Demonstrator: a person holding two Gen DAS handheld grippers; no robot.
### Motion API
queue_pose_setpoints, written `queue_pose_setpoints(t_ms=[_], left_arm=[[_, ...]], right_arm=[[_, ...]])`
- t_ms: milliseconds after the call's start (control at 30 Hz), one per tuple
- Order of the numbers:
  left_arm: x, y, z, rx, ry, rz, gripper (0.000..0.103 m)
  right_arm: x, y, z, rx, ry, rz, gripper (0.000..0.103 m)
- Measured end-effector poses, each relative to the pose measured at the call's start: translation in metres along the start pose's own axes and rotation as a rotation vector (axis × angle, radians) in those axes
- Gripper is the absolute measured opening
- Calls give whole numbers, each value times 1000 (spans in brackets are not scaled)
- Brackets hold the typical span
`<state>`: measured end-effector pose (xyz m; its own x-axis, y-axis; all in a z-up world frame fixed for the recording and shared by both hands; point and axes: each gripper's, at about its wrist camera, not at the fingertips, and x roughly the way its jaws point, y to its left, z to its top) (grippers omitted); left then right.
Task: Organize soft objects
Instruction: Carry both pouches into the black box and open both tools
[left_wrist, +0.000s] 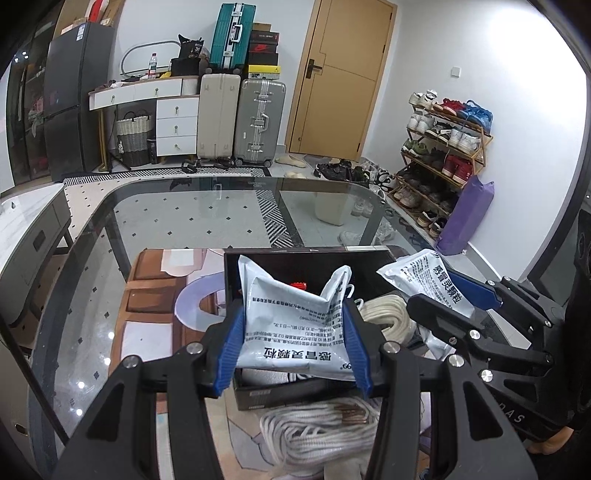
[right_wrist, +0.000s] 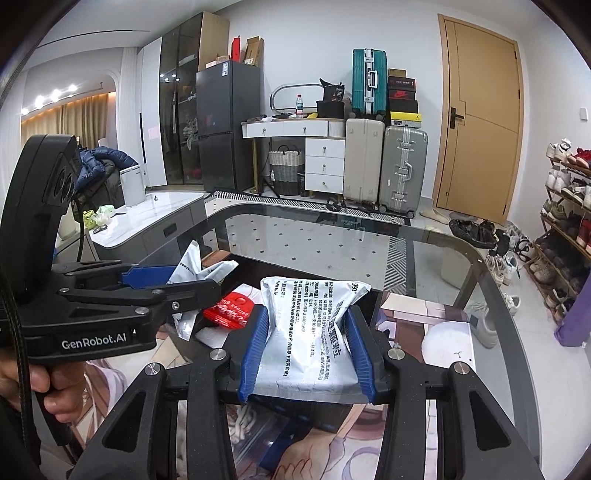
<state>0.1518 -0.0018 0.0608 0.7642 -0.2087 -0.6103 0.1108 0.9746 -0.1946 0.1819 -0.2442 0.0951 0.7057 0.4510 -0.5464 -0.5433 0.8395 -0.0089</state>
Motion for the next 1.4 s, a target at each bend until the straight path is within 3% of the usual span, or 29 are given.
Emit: queue_pose_setpoints(t_ms=[800,933,1000,1100,1200,1400], left_arm=[[24,-2,8,1,22,11,50],[25,-2,8,0,24,7,50],[26,-3,8,7,29,8,50],[28,-3,7,16,39,10,51],[31,-6,5,40,57,17,58],[19,-12,1,56,35,20,96]], right_arm=[[42,1,0,-46,61,-22,44],[36,0,0,-55,44,-67,60],[28,-6,-2,-44,26,-70,76],[17,-10,-4,-31,16,-80,85],[6,-12,-9,-23,8,-92,93],[-15,-14,-25,-21,-2,-91,102]])
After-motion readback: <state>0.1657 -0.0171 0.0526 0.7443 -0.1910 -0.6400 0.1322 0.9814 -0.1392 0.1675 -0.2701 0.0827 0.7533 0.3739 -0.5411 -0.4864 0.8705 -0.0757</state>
